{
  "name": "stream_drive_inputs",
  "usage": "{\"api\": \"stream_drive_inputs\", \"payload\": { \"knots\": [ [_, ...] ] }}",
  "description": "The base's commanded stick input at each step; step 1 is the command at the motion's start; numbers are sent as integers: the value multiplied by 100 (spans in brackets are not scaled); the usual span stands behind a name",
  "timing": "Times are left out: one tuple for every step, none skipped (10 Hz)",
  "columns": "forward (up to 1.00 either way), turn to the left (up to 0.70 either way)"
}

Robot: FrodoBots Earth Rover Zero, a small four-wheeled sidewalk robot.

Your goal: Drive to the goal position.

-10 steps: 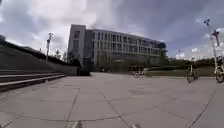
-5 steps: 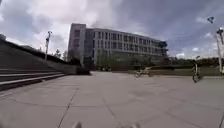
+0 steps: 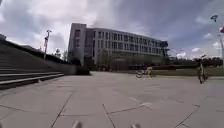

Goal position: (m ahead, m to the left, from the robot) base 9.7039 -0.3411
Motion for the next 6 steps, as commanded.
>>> {"api": "stream_drive_inputs", "payload": {
  "knots": [
    [70, 0],
    [70, 0],
    [70, 0],
    [70, 0],
    [70, 0],
    [70, 0]
  ]
}}
